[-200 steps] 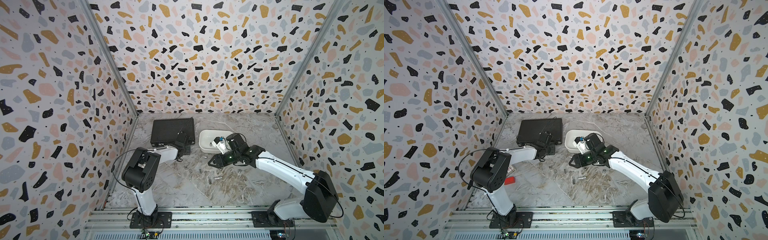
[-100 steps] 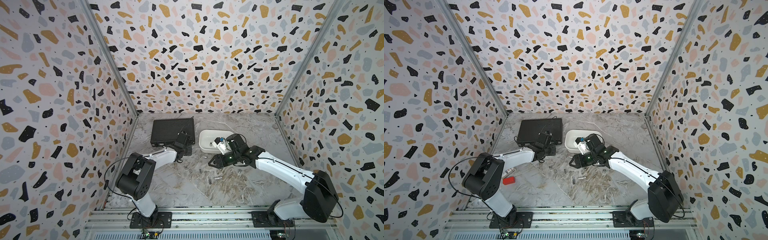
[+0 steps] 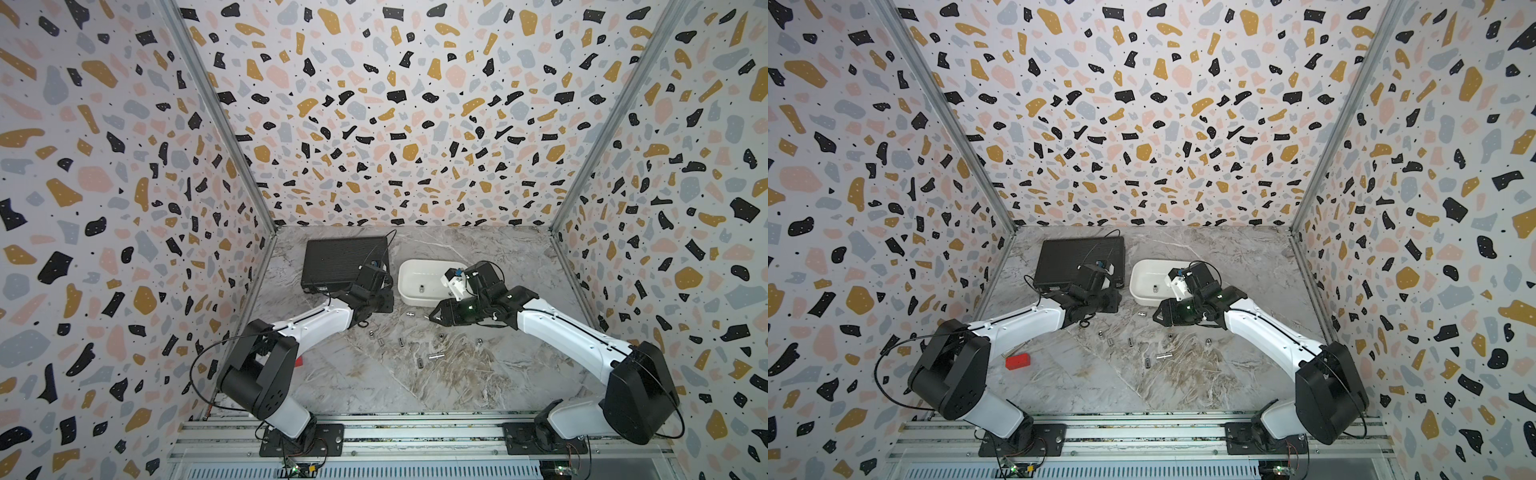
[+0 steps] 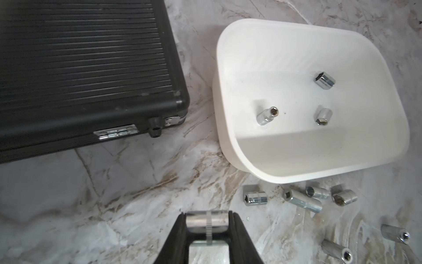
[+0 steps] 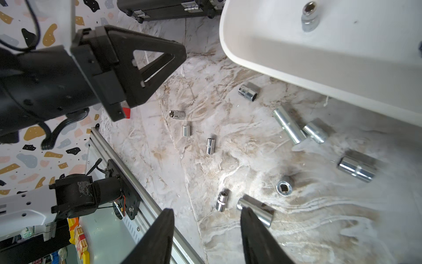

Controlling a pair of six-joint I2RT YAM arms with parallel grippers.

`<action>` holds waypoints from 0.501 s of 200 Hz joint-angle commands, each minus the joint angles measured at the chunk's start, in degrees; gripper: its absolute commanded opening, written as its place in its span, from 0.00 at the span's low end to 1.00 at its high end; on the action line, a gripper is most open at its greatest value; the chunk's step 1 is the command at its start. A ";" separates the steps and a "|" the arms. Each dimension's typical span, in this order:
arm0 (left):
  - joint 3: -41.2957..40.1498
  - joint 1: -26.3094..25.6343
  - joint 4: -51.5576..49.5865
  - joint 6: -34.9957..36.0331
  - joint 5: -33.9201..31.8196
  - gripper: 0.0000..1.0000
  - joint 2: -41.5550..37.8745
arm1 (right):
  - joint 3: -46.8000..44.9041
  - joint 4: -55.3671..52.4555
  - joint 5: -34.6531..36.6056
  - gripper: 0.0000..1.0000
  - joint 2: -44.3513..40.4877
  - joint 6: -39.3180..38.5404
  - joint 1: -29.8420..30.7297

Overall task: Put the socket on the desktop into the storage box
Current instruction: Place the socket head in the storage box.

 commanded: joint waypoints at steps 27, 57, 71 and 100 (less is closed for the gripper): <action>3.54 -2.06 0.13 -0.90 2.86 0.19 -0.90 | -0.27 -2.84 1.76 0.52 -2.85 1.29 -2.48; 6.64 -2.44 0.22 -1.22 4.03 0.20 1.12 | -0.21 -3.48 2.30 0.52 -3.50 1.40 -4.17; 8.24 -2.78 0.29 -1.25 4.43 0.20 2.46 | -0.24 -4.02 2.57 0.52 -3.69 1.57 -4.85; 11.96 -3.02 0.22 -1.17 5.13 0.20 5.94 | -0.64 -4.31 2.86 0.52 -4.85 1.83 -5.66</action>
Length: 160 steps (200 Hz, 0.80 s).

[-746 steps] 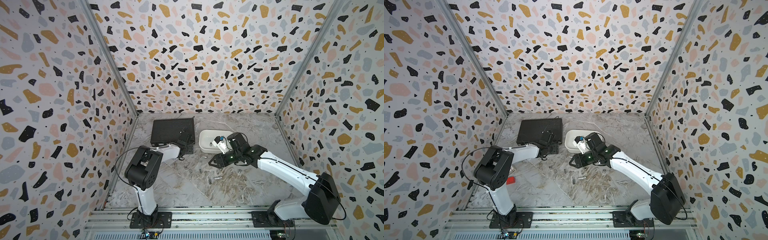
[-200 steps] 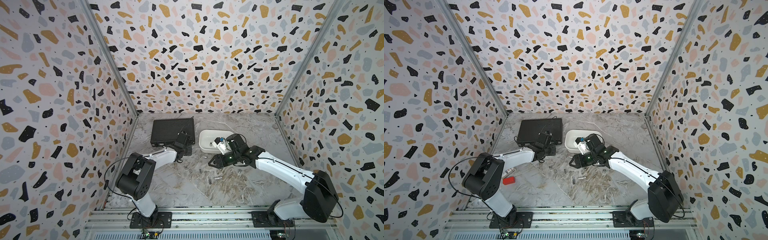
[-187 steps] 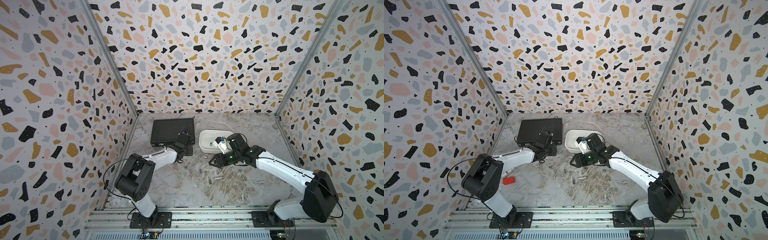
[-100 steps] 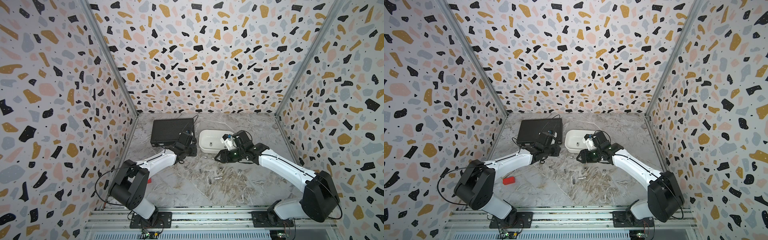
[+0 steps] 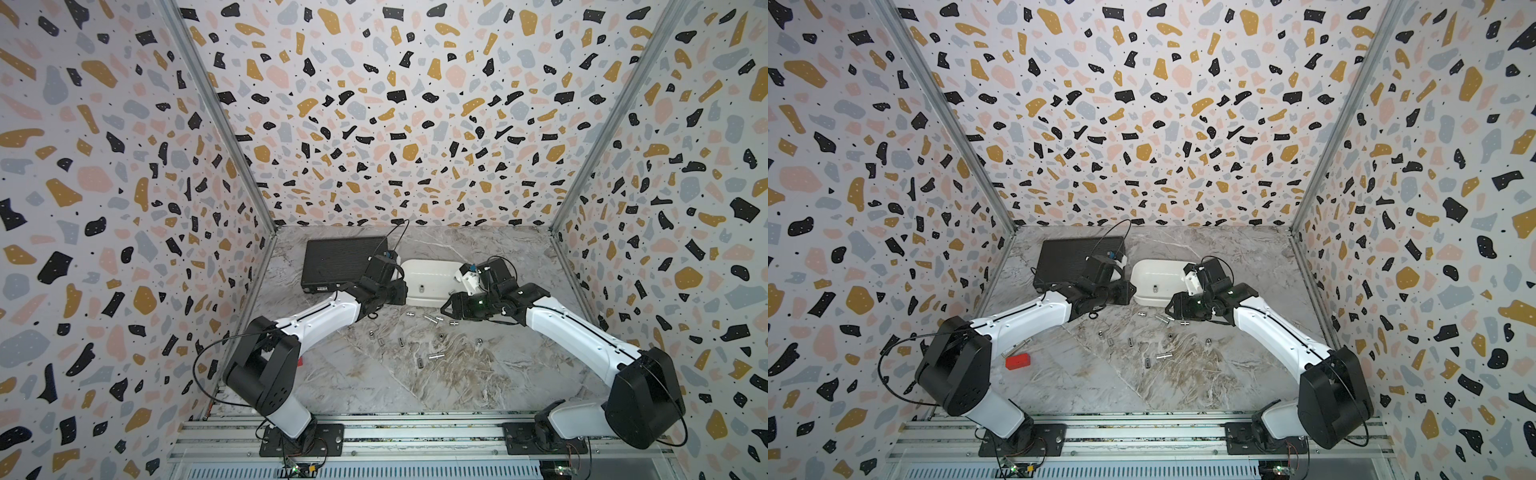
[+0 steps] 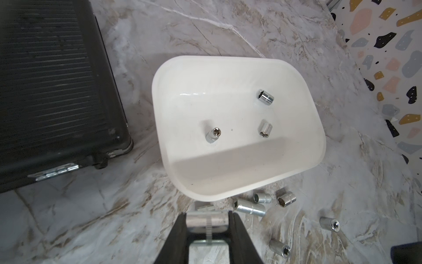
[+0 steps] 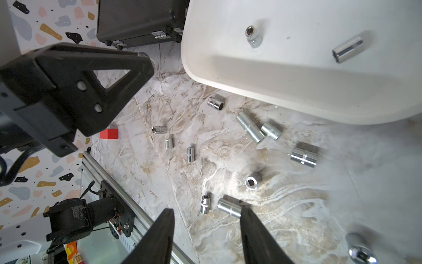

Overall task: Put the socket on the desktop into the storage box
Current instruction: Place the socket head in the storage box.

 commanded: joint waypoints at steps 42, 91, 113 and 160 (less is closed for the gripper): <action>9.56 -1.05 0.34 0.03 2.70 0.20 8.04 | -1.10 -2.75 1.11 0.52 -4.00 0.57 -2.50; 15.55 -1.80 -1.22 0.70 3.54 0.20 13.91 | -1.09 -3.62 0.80 0.52 -4.44 1.10 -5.54; 18.30 -1.88 -2.04 0.98 3.98 0.20 16.82 | -1.09 -3.93 0.84 0.52 -4.76 1.10 -6.11; 24.56 -2.23 -3.64 1.89 4.72 0.20 23.32 | -0.73 -4.61 0.74 0.52 -4.86 1.01 -6.82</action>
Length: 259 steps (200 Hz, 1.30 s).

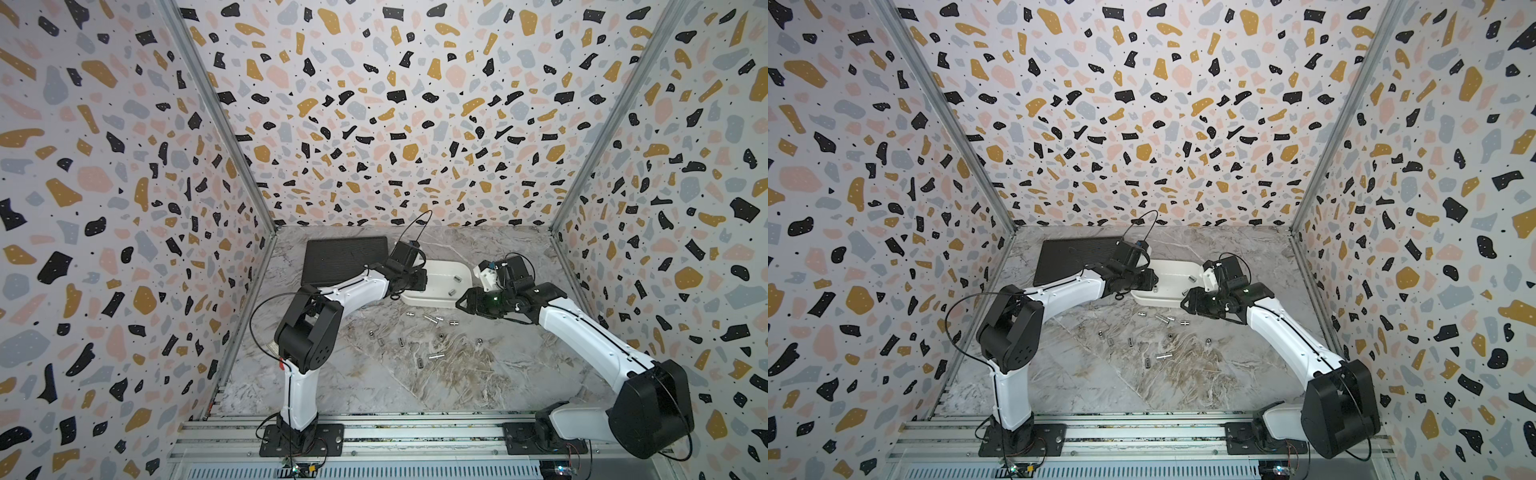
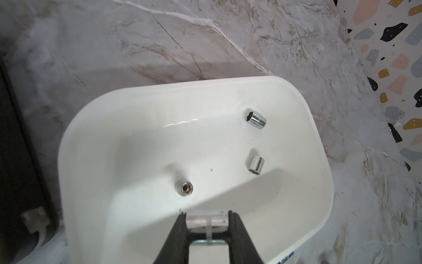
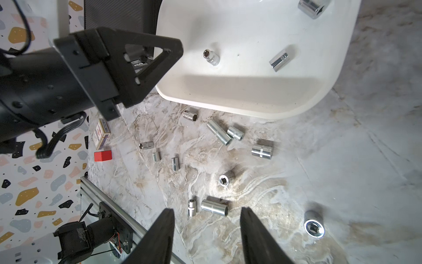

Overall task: Put the socket on the desktop into the storage box
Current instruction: Place the socket head in the storage box.

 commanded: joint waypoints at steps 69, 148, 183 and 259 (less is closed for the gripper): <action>13.89 -0.55 -7.51 3.02 1.95 0.21 11.54 | -0.20 -2.58 0.01 0.51 -2.26 -0.12 -1.16; 19.79 -0.64 -11.13 4.42 1.35 0.26 17.10 | -0.73 -2.66 -0.05 0.51 -2.13 -0.17 -1.60; 20.01 -0.79 -11.34 4.21 1.33 0.38 17.21 | -1.00 -2.57 -0.08 0.51 -2.12 -0.19 -1.69; 18.26 -0.99 -10.98 4.60 1.02 0.45 13.83 | -1.71 -2.61 0.07 0.51 -2.93 0.09 -1.69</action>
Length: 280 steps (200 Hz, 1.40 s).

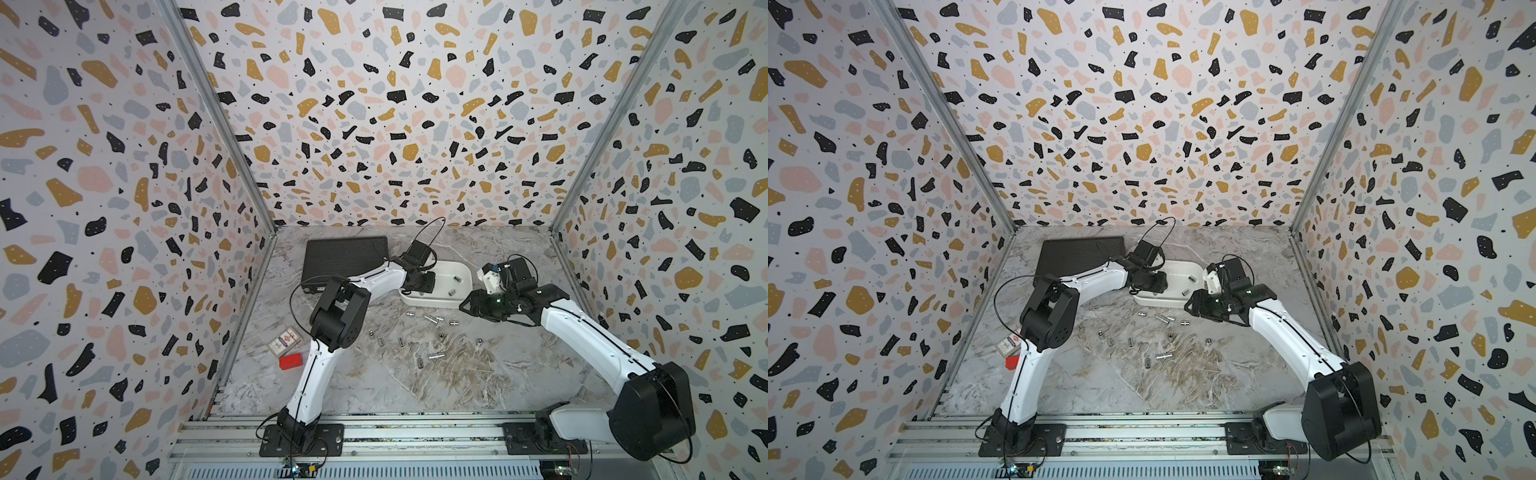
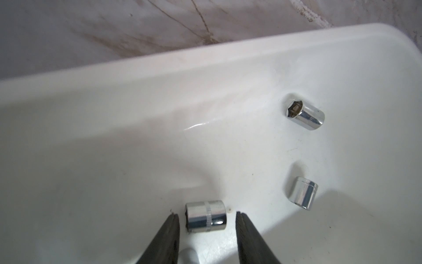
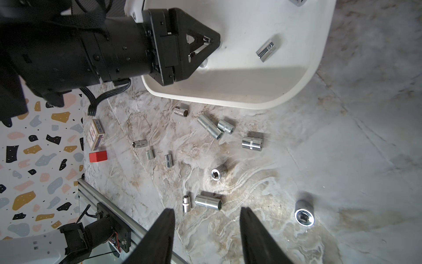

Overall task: Put the socket on the desktop into the storage box
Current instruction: Place the socket head in the storage box, then pick up the socket head at the center of the board.

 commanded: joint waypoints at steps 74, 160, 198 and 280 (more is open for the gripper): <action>-7.56 -0.53 2.07 0.58 3.19 0.47 -14.85 | -0.68 -2.28 1.02 0.51 -2.58 -0.36 -0.32; -25.03 -0.48 5.02 -3.68 5.88 0.50 -31.26 | -0.42 -4.91 3.62 0.52 -2.99 -0.96 -0.40; -31.51 -0.53 5.59 -4.85 7.66 0.51 -37.01 | -0.68 -6.07 5.28 0.52 -3.25 -1.53 -0.40; -44.09 -0.53 7.62 -7.34 11.91 0.51 -46.51 | -0.73 -8.82 9.28 0.52 -1.37 -2.98 -0.84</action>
